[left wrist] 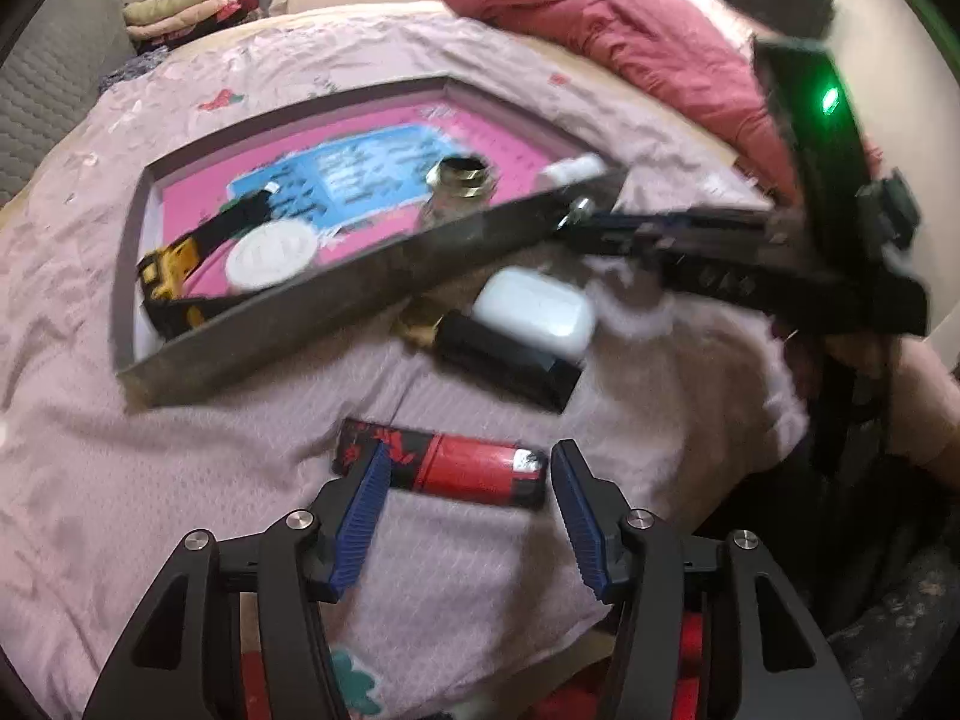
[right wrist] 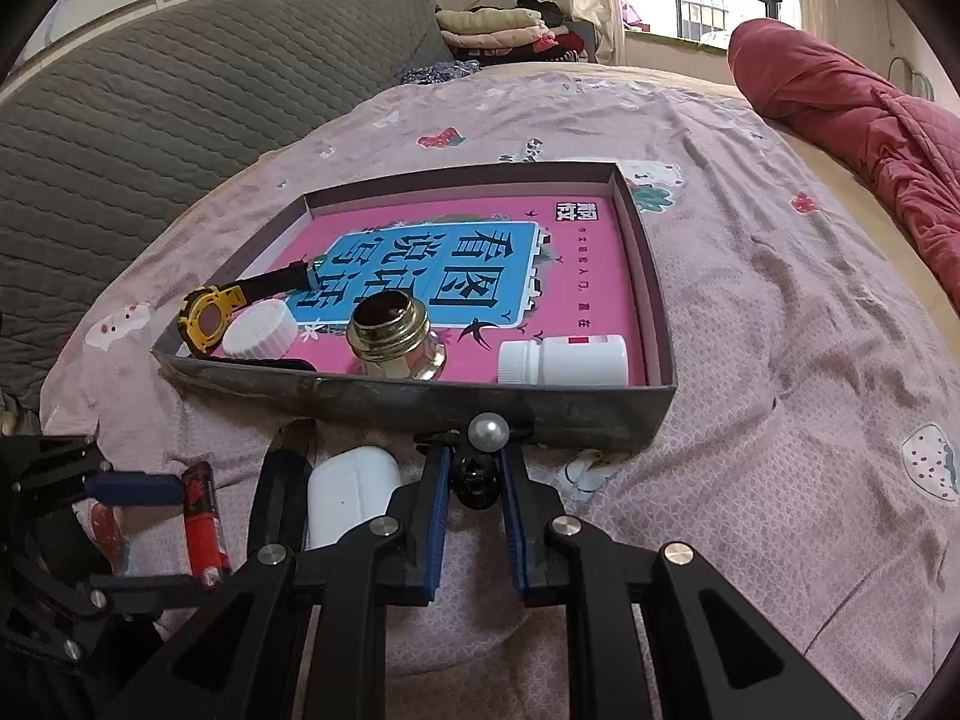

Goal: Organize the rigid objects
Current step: 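Lift the red lighter with the left tool while the right tool holds the black clip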

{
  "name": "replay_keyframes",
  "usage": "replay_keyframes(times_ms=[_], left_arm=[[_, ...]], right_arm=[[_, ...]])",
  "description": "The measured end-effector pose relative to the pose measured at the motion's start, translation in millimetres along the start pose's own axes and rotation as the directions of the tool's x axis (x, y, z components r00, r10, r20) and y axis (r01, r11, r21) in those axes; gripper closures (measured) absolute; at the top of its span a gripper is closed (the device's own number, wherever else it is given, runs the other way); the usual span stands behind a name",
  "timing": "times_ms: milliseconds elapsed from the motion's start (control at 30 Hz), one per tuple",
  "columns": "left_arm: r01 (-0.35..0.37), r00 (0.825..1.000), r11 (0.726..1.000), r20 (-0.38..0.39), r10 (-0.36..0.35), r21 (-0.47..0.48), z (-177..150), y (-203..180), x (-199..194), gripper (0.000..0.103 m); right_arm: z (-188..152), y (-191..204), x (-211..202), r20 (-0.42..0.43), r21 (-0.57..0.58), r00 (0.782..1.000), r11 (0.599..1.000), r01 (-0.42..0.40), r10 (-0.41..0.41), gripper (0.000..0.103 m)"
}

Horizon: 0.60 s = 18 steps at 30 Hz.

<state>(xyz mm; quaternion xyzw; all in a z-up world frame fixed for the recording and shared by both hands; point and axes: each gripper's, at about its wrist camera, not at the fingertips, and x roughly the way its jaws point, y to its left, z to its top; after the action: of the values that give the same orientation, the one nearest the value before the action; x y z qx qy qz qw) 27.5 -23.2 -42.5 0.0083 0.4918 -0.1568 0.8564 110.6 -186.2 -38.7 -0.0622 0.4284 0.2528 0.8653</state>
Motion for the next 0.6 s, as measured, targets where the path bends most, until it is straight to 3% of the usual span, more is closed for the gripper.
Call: replay_keyframes(times_ms=[133,367,500,600], left_arm=[[-0.036,0.999,0.998,-0.029,0.034,-0.059,-7,10,-1,0.045],[-0.018,0.998,0.985,-0.063,0.008,-0.169,-8,4,-4,0.045],[-0.014,0.996,0.955,-0.087,-0.012,-0.298,-6,9,5,0.045],[0.022,0.996,0.914,-0.071,-0.056,-0.406,-2,16,6,0.045]], right_arm=[[1,0,0,0.002,0.007,1.0,1.0,-0.011,0.011,0.086],[2,0,-2,0.01,0.017,1.0,1.0,-0.025,0.025,0.086],[3,0,-5,0.019,0.015,0.999,0.999,-0.029,0.029,0.086],[3,1,-6,0.02,0.017,0.999,0.999,-0.034,0.034,0.086]])
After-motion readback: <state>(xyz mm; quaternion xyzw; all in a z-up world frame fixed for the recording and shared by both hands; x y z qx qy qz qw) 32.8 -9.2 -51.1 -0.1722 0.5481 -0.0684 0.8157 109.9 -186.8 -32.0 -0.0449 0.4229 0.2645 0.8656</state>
